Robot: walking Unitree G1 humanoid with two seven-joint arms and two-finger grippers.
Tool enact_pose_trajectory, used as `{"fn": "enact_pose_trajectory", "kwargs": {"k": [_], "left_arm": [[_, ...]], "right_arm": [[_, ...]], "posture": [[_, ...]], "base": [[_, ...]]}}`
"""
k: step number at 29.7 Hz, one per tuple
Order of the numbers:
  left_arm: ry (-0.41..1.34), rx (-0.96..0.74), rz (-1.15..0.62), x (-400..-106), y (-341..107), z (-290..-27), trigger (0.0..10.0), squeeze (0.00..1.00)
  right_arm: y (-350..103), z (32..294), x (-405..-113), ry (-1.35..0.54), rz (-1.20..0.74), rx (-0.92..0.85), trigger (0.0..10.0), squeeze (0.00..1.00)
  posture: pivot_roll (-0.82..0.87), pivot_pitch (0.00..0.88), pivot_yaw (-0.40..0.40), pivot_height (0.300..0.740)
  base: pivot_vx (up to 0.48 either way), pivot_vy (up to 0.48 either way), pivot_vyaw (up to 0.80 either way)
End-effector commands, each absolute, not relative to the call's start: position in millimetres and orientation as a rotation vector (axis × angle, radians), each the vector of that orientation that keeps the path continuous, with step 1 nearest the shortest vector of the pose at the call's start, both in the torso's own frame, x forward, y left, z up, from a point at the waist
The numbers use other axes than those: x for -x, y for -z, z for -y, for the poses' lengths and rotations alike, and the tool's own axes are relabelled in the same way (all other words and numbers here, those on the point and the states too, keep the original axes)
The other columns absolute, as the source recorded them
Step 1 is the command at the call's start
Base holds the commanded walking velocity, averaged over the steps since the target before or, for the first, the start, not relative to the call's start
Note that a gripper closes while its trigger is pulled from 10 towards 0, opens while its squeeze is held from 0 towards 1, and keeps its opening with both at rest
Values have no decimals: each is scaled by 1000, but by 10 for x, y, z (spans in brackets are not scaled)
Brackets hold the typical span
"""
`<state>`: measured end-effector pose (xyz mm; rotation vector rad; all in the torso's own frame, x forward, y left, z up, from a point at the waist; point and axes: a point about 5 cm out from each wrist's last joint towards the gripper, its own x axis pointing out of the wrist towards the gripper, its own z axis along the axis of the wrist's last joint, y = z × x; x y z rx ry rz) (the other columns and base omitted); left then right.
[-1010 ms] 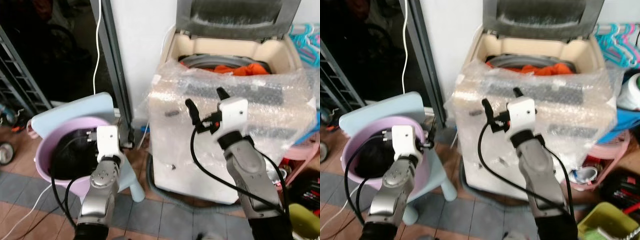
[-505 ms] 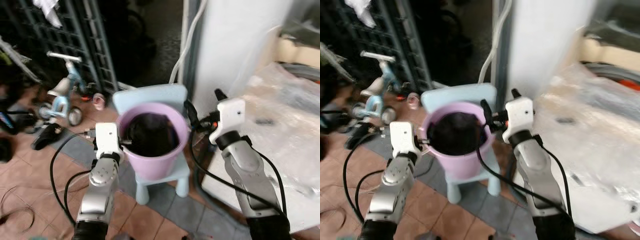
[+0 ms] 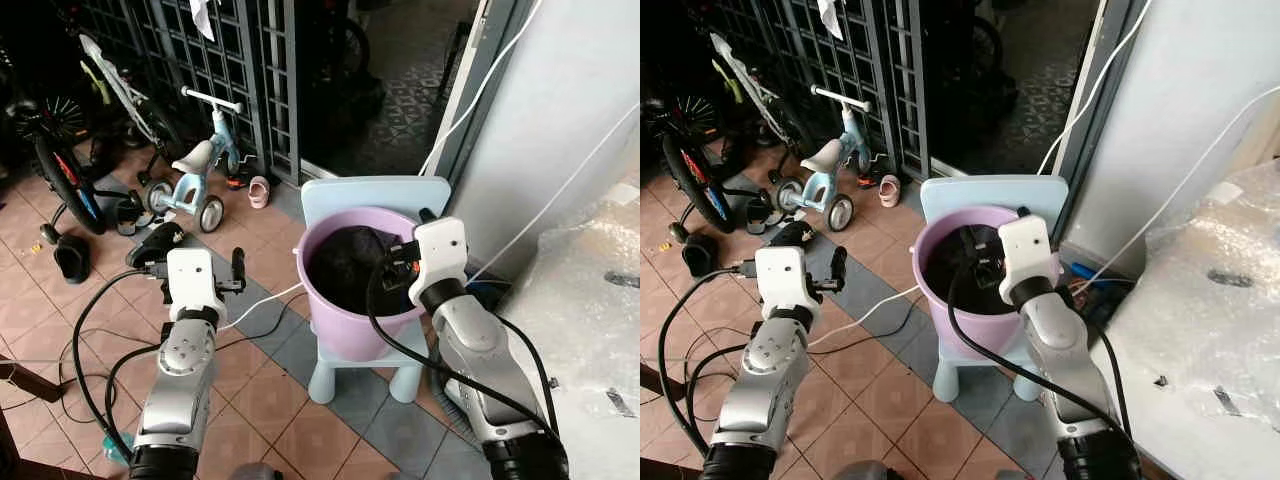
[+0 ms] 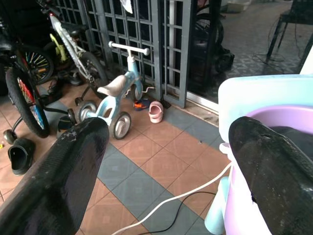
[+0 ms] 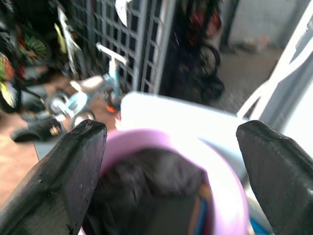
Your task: Clothes washing
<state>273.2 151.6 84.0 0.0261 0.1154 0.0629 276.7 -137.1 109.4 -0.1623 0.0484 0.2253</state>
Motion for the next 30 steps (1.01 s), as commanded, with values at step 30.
{"fn": "enact_pose_trajectory", "kwargs": {"k": [30], "left_arm": [[-127,-63,-153,-2674,-710,-1662,10000,0]], "right_arm": [[-391,1508,-2662,-183,-397,87,10000,0]], "posture": [[-35,0,26,740]], "base": [[399,0,0]]}}
